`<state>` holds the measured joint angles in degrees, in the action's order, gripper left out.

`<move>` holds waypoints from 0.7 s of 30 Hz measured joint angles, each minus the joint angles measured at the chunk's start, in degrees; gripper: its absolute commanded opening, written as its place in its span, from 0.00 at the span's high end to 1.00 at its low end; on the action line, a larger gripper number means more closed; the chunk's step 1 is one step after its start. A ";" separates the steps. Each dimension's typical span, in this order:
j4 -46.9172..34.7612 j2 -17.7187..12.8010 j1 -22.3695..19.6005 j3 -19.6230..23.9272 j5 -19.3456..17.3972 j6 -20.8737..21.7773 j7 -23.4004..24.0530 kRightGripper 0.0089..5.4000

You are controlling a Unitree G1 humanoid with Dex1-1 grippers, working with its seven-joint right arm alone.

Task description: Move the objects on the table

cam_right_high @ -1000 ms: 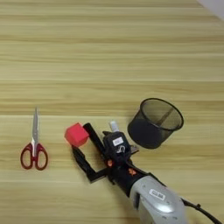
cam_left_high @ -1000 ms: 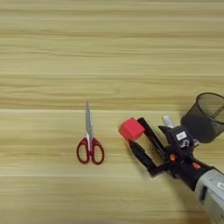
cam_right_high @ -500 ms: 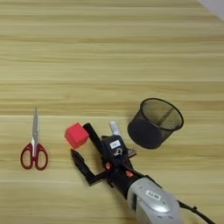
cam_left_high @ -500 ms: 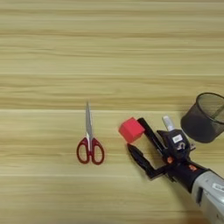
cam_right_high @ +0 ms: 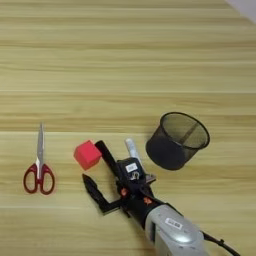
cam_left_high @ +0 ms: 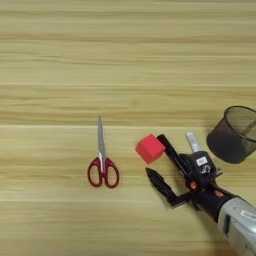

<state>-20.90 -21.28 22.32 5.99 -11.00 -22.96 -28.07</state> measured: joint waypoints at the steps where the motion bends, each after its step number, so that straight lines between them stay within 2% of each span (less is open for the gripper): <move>1: 0.48 0.02 -0.49 0.02 0.04 0.04 0.05 0.01; 3: 0.78 0.02 -0.82 0.02 0.16 0.03 0.09 0.01; 15: 0.27 -0.20 -0.44 -0.50 0.37 -0.01 -0.30 0.35; 21: -0.82 -1.01 -0.31 -0.33 1.24 -0.04 -0.58 0.46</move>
<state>-21.72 -22.29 22.01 5.66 -9.76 -23.01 -28.65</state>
